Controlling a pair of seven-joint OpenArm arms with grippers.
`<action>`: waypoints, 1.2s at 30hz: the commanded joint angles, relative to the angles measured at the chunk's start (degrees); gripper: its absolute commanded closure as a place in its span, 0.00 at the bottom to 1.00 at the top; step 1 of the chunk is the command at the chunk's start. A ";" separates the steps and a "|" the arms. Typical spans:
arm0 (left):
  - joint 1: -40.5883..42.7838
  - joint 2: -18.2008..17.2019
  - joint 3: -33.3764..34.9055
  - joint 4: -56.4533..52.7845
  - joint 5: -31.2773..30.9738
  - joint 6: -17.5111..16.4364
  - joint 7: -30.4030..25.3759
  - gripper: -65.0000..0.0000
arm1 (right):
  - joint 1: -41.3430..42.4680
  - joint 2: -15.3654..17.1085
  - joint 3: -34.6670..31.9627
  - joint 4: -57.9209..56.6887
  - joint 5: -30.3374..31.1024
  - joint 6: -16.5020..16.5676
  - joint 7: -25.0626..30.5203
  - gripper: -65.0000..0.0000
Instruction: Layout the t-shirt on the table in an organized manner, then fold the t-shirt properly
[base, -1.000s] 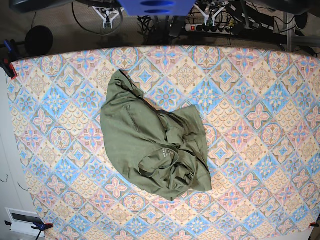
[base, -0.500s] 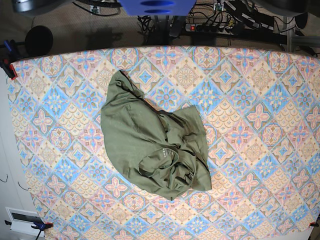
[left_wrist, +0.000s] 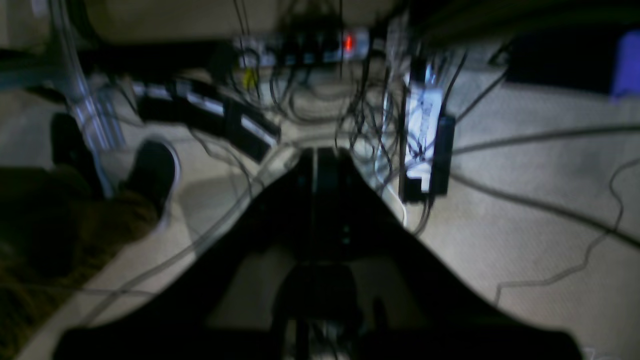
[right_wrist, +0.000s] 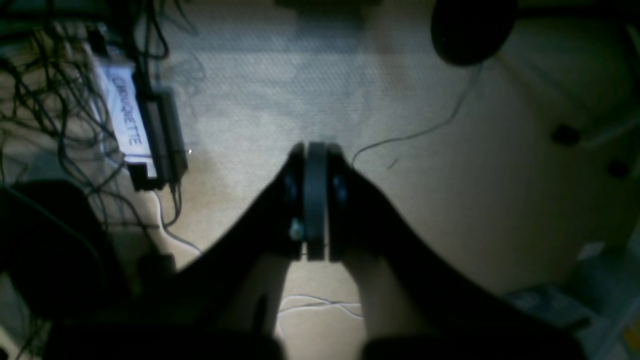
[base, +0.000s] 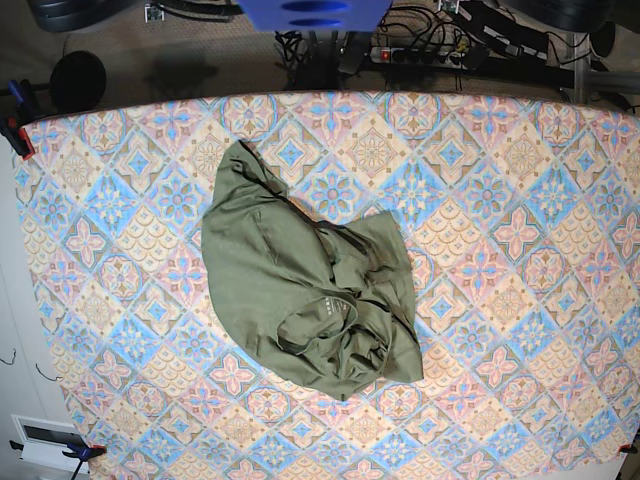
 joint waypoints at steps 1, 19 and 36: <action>2.72 -0.36 0.01 2.19 0.05 0.17 -0.43 1.00 | -2.05 1.10 1.63 1.92 0.14 -0.45 0.64 1.00; 17.93 -2.91 0.01 36.65 0.14 0.25 0.01 1.00 | -19.37 0.92 13.41 39.46 0.14 -0.45 0.20 1.00; 12.30 -3.18 -0.08 52.65 -0.04 0.25 5.73 1.00 | -12.86 4.88 1.45 53.88 -0.30 -0.45 0.28 1.00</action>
